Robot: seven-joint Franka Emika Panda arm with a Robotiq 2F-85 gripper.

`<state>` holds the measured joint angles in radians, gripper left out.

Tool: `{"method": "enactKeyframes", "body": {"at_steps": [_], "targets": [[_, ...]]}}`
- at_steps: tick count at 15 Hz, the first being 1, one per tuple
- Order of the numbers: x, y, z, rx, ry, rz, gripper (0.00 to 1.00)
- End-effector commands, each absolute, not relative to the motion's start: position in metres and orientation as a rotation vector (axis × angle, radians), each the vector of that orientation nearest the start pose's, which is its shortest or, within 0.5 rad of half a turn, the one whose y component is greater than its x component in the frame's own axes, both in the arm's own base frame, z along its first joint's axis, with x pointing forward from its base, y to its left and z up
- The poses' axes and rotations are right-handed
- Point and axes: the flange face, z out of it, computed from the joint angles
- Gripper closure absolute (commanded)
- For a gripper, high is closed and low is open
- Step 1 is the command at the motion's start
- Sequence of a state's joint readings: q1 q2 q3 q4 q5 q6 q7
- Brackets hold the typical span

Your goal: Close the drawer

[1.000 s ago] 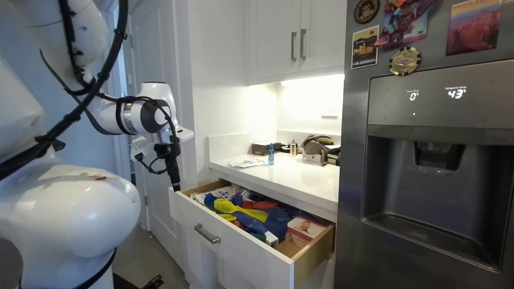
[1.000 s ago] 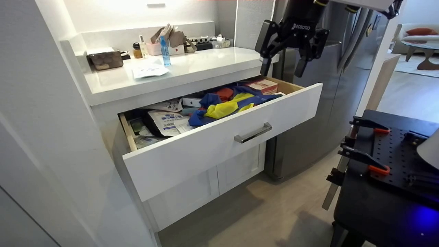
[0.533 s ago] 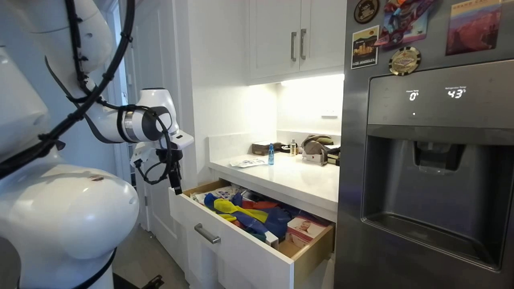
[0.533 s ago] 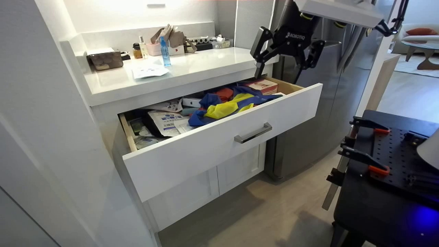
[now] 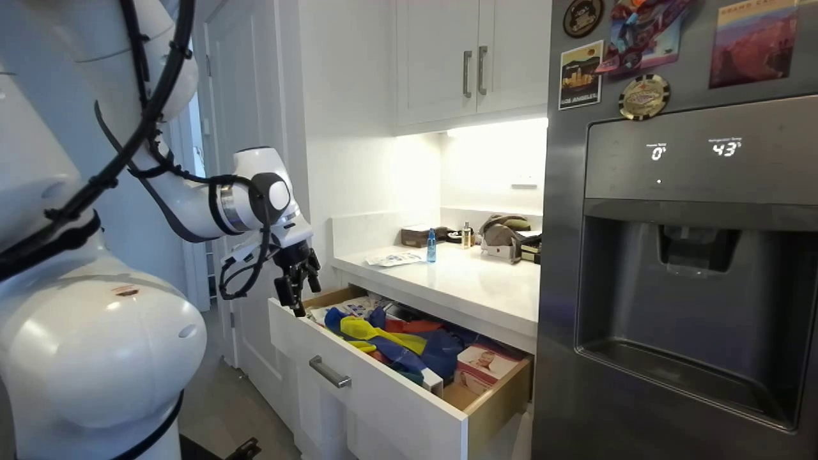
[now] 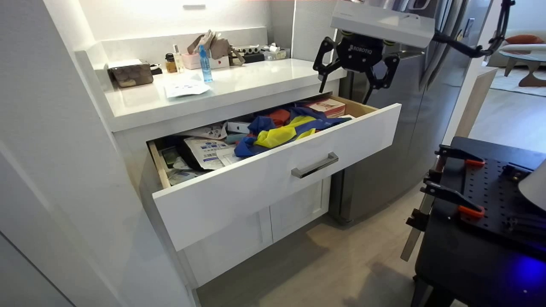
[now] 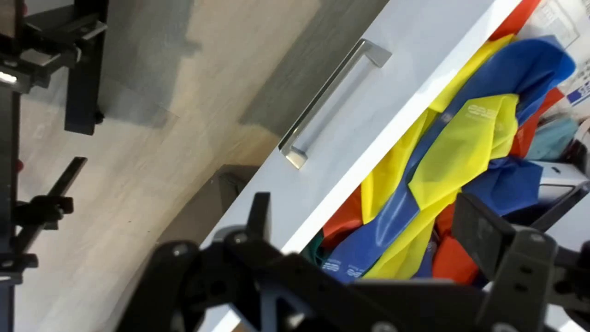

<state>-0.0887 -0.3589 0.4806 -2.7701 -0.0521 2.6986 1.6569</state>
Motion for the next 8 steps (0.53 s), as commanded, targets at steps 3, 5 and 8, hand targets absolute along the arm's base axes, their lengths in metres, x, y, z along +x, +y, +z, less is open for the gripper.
{"method": "enactKeyframes", "body": {"at_steps": [3, 5, 8], "targets": [[0.371, 0.151, 0.294, -2.184, 2.122, -0.387, 0.00], [0.369, 0.155, 0.281, -2.060, 2.253, -0.358, 0.00], [0.365, 0.162, 0.269, -1.896, 2.353, -0.348, 0.00]]}}
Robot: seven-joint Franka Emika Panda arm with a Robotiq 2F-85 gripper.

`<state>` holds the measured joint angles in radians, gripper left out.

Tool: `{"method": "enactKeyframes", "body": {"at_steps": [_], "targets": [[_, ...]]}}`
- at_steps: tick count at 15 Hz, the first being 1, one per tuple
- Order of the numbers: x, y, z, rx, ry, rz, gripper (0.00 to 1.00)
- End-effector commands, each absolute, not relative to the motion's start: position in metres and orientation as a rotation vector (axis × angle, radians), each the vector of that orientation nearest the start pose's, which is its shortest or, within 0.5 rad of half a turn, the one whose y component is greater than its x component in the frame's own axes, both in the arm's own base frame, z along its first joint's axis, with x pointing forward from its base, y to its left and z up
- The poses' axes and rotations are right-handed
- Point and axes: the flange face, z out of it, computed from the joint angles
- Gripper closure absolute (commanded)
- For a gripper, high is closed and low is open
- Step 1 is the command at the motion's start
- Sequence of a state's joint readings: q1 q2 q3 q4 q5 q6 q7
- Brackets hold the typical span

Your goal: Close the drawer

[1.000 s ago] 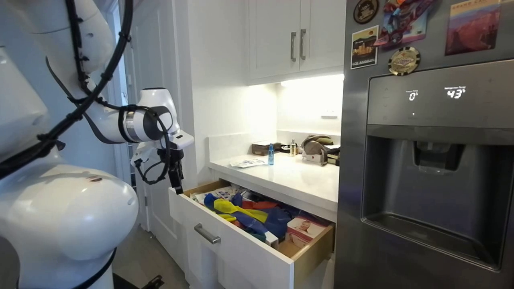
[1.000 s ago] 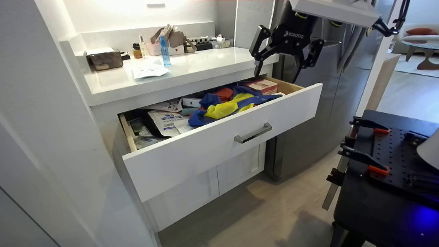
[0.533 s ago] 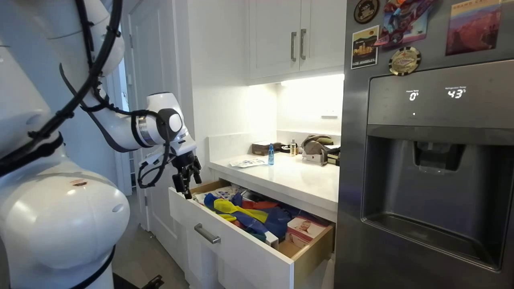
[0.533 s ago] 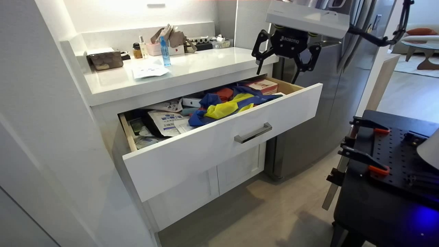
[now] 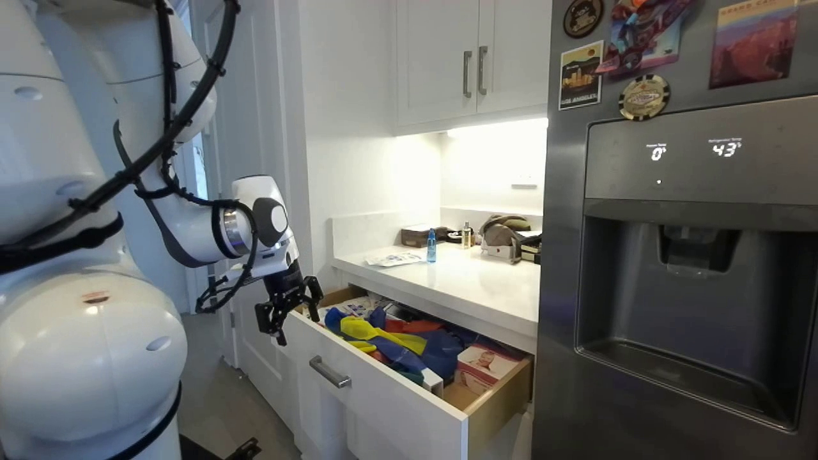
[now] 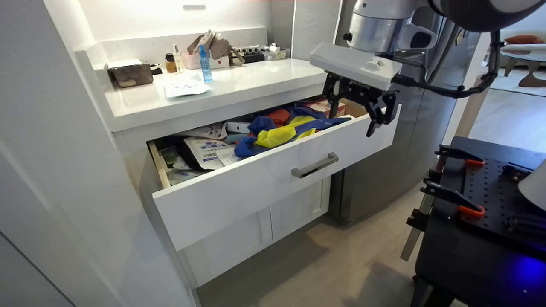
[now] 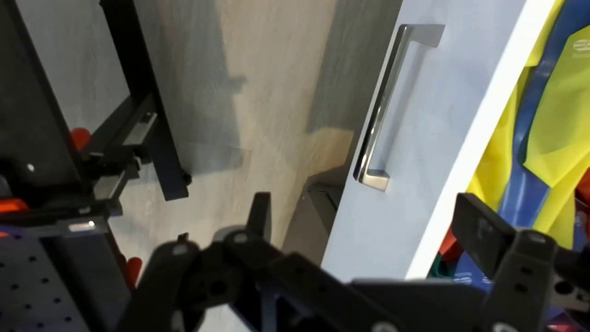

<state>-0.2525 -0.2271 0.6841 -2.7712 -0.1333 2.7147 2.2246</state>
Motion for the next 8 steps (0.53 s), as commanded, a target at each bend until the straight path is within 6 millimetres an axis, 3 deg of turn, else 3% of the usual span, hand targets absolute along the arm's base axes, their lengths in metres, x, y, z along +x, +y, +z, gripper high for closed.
{"method": "enactKeyframes", "body": {"at_steps": [1, 5, 6, 8], "targets": [[0.365, 0.164, 0.267, -1.856, 2.360, -0.360, 0.00], [0.364, 0.165, 0.260, -1.733, 2.394, -0.436, 0.00], [0.371, 0.156, 0.270, -1.716, 2.404, -0.465, 0.00], [0.365, 0.149, 0.261, -1.691, 2.428, -0.452, 0.00]]}}
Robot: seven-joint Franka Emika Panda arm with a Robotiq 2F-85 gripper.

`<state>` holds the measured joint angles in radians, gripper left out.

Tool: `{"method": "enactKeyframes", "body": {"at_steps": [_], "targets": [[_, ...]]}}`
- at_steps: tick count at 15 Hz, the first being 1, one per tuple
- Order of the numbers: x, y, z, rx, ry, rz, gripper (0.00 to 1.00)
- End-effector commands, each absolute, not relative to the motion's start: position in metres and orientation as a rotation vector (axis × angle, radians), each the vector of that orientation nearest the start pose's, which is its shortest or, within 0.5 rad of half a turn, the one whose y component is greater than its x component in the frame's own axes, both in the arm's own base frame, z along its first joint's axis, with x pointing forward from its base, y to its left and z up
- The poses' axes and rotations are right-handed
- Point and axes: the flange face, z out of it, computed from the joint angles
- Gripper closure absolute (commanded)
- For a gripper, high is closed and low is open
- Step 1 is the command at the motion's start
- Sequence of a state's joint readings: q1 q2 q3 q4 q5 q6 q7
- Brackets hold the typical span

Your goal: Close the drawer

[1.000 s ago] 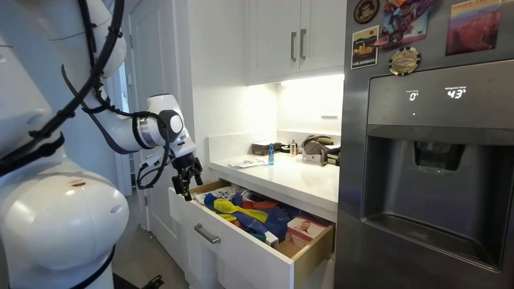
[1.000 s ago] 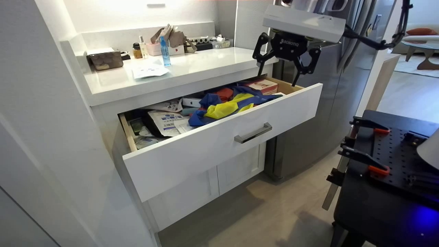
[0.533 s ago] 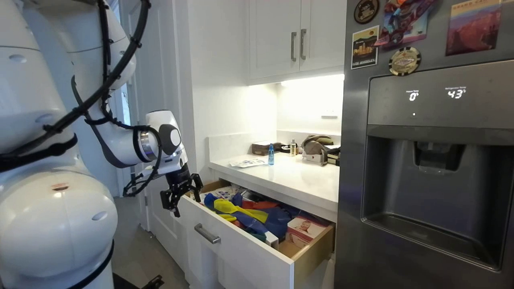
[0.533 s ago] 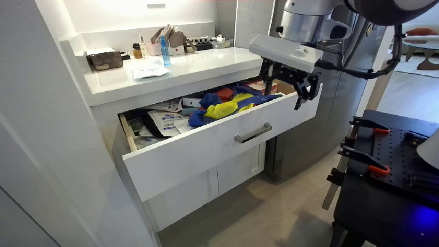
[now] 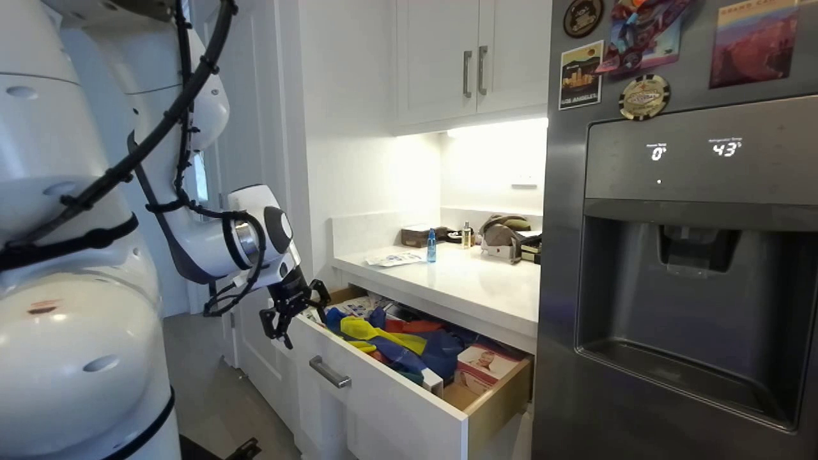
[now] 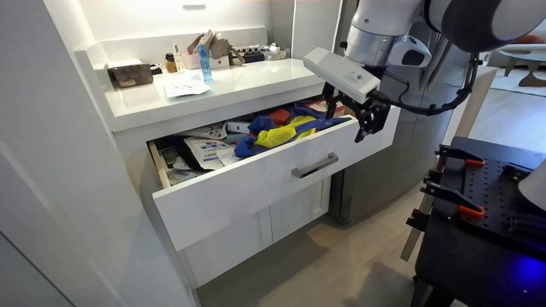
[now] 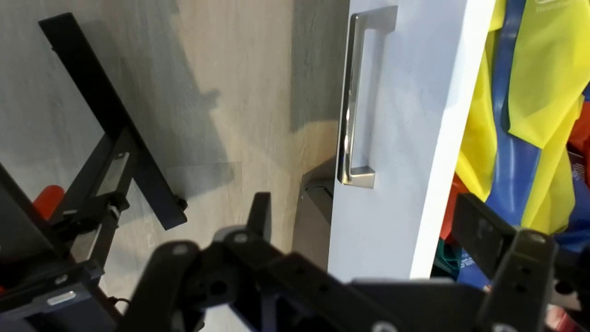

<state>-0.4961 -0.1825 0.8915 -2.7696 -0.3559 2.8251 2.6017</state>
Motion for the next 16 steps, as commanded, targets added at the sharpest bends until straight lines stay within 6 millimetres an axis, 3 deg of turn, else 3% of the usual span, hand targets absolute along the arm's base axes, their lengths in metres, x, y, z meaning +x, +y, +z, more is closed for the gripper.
{"method": "enactKeyframes", "body": {"at_steps": [1, 5, 12, 16], "targets": [[0.371, 0.152, 0.263, -1.672, 2.445, -0.448, 0.00], [0.367, 0.163, 0.247, -1.649, 2.493, -0.374, 0.00], [0.354, 0.182, 0.226, -1.714, 2.474, -0.397, 0.00], [0.352, 0.183, 0.208, -1.740, 2.445, -0.453, 0.00]]}}
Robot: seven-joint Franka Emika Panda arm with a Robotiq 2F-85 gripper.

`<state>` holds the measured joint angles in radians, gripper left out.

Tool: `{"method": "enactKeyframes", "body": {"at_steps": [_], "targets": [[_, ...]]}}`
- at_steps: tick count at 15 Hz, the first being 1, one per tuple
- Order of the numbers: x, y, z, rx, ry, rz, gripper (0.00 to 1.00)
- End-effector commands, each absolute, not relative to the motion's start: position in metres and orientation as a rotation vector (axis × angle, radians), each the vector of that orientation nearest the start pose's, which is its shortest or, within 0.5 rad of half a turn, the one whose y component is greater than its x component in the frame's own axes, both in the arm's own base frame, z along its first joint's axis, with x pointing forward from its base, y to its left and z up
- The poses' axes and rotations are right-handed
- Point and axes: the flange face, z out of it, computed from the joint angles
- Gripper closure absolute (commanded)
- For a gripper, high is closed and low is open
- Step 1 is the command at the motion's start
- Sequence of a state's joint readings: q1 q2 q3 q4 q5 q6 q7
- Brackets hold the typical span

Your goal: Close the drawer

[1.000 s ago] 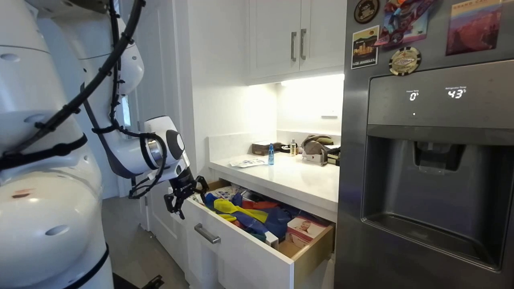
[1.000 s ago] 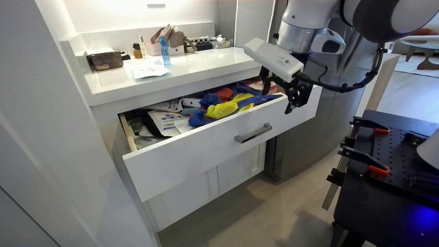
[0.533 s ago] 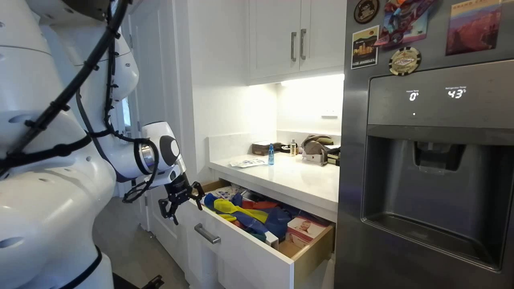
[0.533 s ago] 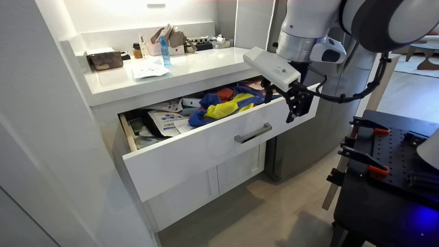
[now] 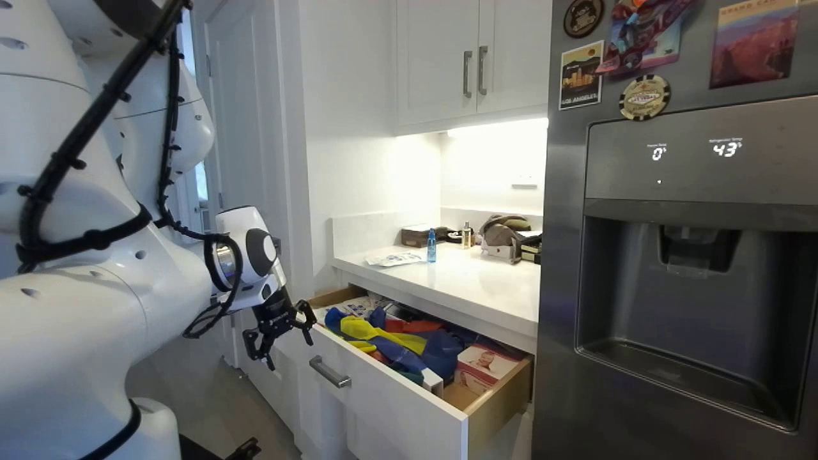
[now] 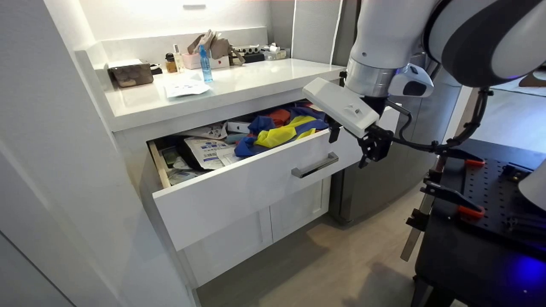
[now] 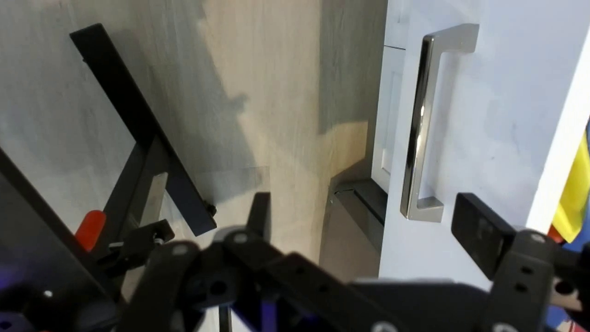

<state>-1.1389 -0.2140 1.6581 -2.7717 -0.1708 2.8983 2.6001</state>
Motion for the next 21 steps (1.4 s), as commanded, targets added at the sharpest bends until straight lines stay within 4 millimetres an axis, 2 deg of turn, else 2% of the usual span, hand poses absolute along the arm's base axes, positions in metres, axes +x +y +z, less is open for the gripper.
{"method": "enactKeyframes", "body": {"at_steps": [1, 5, 12, 14, 17, 21], "targets": [[0.352, 0.182, 0.202, -1.745, 2.433, -0.478, 0.00], [0.350, 0.178, 0.167, -1.725, 2.404, -0.535, 0.00], [0.377, 0.182, 0.101, -1.655, 2.364, -0.613, 0.00], [0.387, 0.182, 0.092, -1.649, 2.336, -0.662, 0.00], [0.394, 0.184, 0.089, -1.634, 2.311, -0.694, 0.00], [0.400, 0.187, 0.097, -1.612, 2.287, -0.710, 0.00]]}}
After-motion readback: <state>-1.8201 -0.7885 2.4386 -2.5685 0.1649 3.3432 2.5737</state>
